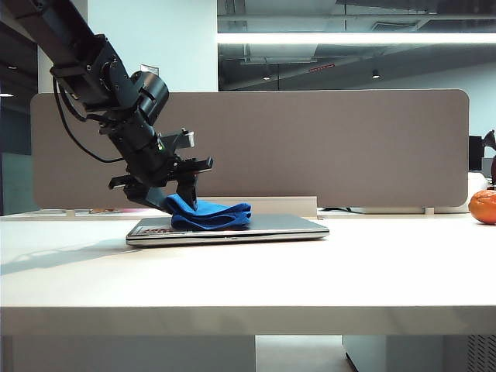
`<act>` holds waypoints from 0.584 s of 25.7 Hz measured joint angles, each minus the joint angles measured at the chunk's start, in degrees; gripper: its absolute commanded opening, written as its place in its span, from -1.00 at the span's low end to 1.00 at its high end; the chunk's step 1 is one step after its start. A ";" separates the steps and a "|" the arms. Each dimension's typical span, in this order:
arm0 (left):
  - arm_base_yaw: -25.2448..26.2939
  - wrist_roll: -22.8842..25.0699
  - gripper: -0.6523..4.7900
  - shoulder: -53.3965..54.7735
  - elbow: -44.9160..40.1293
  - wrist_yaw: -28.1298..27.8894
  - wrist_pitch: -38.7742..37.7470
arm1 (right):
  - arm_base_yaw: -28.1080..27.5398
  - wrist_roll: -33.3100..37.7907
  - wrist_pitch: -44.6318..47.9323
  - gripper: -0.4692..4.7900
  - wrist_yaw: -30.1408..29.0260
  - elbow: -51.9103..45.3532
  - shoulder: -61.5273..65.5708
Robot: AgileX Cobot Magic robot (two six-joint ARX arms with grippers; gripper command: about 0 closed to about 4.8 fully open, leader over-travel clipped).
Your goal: Pick up the blue rag and put it over the laptop.
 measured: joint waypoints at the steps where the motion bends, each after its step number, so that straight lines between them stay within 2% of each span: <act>1: 0.00 -0.02 0.54 -0.02 0.11 -0.02 -1.03 | 0.00 0.02 0.00 -0.74 0.00 0.00 0.00; 5: 0.07 0.02 0.73 0.00 1.66 -0.02 -7.13 | 0.00 0.02 0.00 -0.74 0.00 0.00 0.00; 9: 0.07 0.22 0.73 -0.02 5.95 -0.24 -13.73 | 0.00 0.02 0.00 -0.74 0.00 0.00 0.00; 15: 0.07 0.24 0.73 -0.04 11.56 -0.24 -18.93 | 0.00 0.02 0.02 -0.74 0.00 0.00 0.00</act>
